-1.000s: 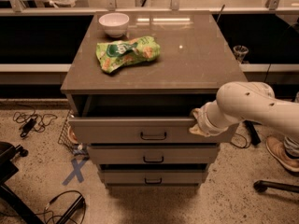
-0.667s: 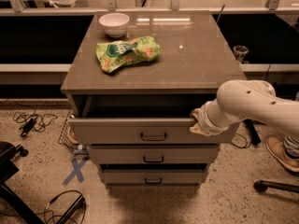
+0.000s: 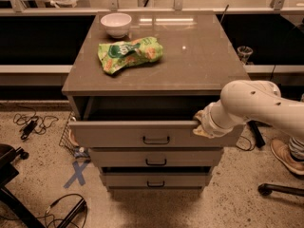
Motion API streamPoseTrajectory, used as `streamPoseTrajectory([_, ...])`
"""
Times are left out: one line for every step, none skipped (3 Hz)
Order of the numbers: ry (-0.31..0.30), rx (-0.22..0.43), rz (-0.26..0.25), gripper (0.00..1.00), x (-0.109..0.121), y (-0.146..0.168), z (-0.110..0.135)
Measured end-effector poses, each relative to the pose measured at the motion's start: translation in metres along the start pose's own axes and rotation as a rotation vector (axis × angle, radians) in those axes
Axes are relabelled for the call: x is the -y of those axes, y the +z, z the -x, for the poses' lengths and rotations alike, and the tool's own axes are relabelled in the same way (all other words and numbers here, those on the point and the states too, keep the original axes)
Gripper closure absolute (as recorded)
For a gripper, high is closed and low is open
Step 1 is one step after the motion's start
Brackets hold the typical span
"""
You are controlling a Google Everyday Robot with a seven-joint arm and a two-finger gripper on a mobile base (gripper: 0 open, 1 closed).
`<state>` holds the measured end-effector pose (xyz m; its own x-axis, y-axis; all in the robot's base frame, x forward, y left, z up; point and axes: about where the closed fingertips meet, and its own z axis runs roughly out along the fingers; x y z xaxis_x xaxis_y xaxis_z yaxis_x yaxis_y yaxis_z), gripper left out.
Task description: Open top drawer
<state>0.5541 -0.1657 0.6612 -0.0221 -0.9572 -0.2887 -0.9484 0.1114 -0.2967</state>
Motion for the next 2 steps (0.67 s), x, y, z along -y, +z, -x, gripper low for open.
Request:
streamPoseTrajectory([0.000,0.000,0.000,1.00,0.0007,-0.0024,0.0008])
streamPoseTrajectory([0.000,0.000,0.000,1.00,0.0007,-0.0024,0.0008])
